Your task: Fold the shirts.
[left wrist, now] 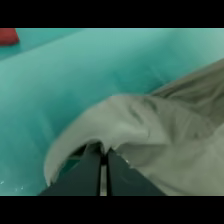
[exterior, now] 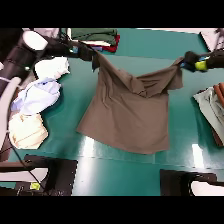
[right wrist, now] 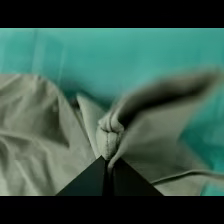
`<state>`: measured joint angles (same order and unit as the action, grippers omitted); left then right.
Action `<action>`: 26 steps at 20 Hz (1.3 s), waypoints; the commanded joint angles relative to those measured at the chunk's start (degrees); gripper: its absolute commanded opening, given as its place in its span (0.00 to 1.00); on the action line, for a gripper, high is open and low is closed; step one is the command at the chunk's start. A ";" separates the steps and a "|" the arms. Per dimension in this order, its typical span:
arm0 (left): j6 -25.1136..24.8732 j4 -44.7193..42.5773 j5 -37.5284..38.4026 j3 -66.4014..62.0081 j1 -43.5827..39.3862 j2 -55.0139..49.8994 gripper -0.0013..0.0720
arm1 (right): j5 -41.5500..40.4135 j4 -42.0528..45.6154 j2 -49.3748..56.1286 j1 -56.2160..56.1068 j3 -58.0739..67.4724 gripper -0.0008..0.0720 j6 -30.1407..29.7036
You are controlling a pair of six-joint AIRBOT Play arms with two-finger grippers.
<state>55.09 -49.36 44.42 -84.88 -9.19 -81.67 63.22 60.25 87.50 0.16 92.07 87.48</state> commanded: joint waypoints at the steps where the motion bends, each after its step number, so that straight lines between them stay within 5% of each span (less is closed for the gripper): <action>1: -1.53 0.11 -3.74 0.68 -0.81 -5.29 0.05 | -1.68 1.25 6.49 -0.76 -1.09 0.05 0.13; 3: -1.53 0.04 -3.91 0.59 -0.79 -5.22 0.06 | -1.79 1.03 7.17 0.61 -1.05 0.06 0.13; 4: -1.38 -0.15 -3.02 0.04 -0.39 -5.11 0.33 | -2.03 0.90 7.13 1.46 -0.68 0.29 0.13; 5: 1.68 -1.55 -1.60 -1.11 0.20 -5.11 0.76 | -1.46 0.94 7.15 2.36 0.46 0.88 0.13; 6: 8.39 -4.87 1.88 -3.23 1.14 -5.09 0.92 | 0.42 0.90 7.13 3.43 2.29 0.99 0.11; 8: 20.52 -9.60 14.03 -8.07 3.96 -5.07 0.92 | 7.61 0.90 7.13 6.23 7.08 0.99 0.09; 12: 22.62 -14.86 30.10 -6.25 8.02 -0.13 0.92 | 19.93 0.90 6.36 9.01 13.29 0.98 0.04; 19: 27.45 -16.48 32.85 26.67 11.06 20.96 0.92 | 18.25 1.29 -7.08 5.46 0.70 0.98 -1.86; 22: 25.55 -13.07 36.54 35.67 13.00 22.67 0.92 | 11.87 1.29 -13.99 2.14 -8.61 0.98 -3.19; 26: 23.67 -11.89 32.48 43.54 14.34 20.83 0.92 | 8.26 1.25 -22.69 0.98 -18.40 0.98 -3.08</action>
<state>80.18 -62.48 78.02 -47.57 4.21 -60.88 74.94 61.49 70.67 2.17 80.36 84.77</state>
